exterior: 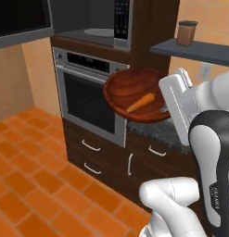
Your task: Pick the carrot from the sink and place it in the bowl. Then pick the bowl and place it in the microwave. Then close the microwave door and press the start button.
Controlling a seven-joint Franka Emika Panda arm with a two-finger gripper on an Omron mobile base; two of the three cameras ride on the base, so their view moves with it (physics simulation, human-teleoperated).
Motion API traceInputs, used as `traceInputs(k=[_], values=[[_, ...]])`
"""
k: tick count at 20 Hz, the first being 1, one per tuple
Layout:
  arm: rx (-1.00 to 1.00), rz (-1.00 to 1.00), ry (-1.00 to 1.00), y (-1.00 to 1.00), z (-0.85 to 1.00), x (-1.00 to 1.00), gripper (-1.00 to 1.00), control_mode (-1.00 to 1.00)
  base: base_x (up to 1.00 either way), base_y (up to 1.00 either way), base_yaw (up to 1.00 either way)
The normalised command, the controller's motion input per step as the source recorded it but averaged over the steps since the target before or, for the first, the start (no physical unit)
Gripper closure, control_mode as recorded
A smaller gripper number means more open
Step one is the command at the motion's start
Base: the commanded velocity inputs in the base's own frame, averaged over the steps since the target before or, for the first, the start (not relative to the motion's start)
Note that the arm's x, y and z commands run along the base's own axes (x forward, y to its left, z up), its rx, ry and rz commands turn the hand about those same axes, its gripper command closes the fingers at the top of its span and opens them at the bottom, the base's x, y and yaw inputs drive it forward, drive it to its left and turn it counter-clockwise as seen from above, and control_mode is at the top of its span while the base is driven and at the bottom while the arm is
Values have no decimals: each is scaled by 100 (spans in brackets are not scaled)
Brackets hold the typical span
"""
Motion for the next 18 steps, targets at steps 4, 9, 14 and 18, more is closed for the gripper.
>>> traceInputs(k=[4,9,14,18], values=[[0,0,0,0,0,0,100,100,22,93,-50],[0,0,0,0,0,0,100,100,12,100,-48],[0,0,0,0,0,0,100,100,39,96,-35],[0,0,0,0,0,0,100,100,41,77,-36]])
